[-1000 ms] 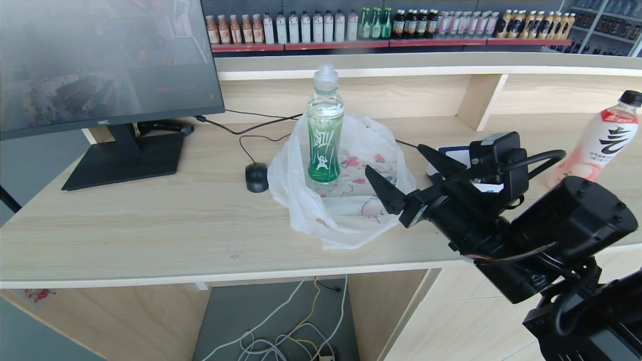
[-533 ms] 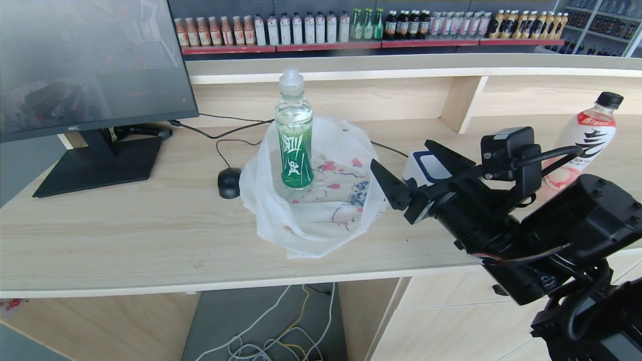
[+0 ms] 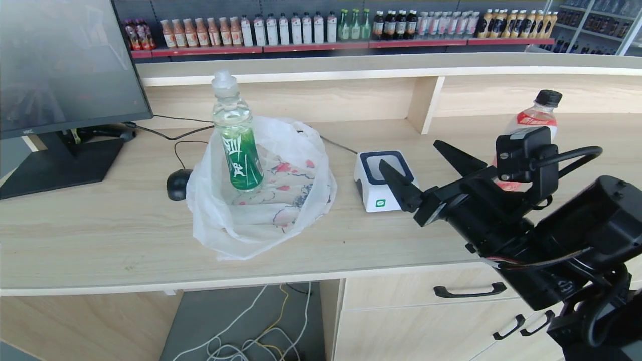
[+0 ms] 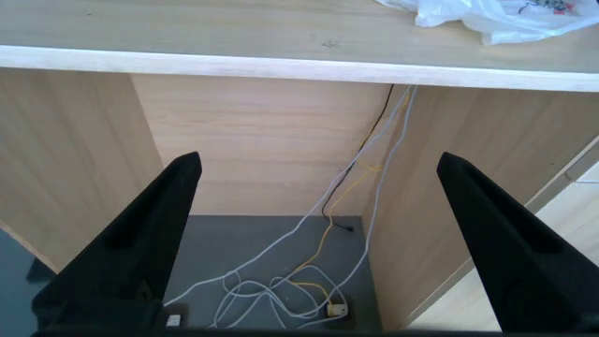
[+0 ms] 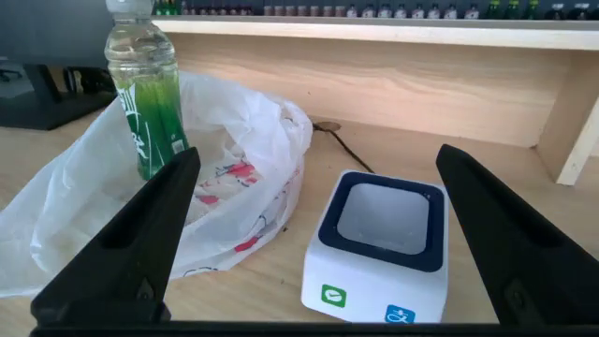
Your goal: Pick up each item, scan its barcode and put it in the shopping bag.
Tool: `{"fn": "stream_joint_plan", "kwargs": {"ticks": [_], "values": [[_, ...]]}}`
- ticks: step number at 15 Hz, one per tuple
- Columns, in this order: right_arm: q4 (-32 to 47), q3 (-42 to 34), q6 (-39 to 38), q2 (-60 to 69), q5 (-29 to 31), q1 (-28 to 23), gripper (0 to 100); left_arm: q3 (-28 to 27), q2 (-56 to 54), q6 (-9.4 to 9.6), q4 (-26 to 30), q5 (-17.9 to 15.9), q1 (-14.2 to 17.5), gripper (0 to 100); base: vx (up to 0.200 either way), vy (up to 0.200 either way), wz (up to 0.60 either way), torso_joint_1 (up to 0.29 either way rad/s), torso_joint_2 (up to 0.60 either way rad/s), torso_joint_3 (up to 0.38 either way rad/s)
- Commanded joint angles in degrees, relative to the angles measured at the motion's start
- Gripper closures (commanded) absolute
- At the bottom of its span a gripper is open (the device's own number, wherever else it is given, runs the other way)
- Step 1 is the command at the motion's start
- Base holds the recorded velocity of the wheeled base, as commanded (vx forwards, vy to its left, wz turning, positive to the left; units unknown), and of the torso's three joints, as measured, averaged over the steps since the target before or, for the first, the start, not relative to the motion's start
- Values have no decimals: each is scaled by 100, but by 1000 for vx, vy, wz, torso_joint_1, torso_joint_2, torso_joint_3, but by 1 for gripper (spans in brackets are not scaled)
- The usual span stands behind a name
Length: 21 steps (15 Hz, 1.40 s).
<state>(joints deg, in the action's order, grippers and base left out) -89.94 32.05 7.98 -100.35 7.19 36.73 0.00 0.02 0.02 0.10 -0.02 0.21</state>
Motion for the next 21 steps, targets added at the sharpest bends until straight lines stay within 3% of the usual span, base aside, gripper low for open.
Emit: {"fn": "stream_joint_plan", "kwargs": {"ticks": [1, 11, 21], "values": [[-6, -50, 1, 60, 1, 27, 0, 0, 6, 6, -1, 2, -3, 0, 0, -200, 0, 2, 2, 7], [-6, -322, 1, 77, 1, 238, 0, 0, -2, -2, -1, 2, -3, 0, 0, -200, 0, 3, 7, 2], [-6, -515, 28, -63, 37, 45, 0, 0, -2, 15, -1, 2, -3, 0, 0, 0, 0, 0, 0, 0]]}}
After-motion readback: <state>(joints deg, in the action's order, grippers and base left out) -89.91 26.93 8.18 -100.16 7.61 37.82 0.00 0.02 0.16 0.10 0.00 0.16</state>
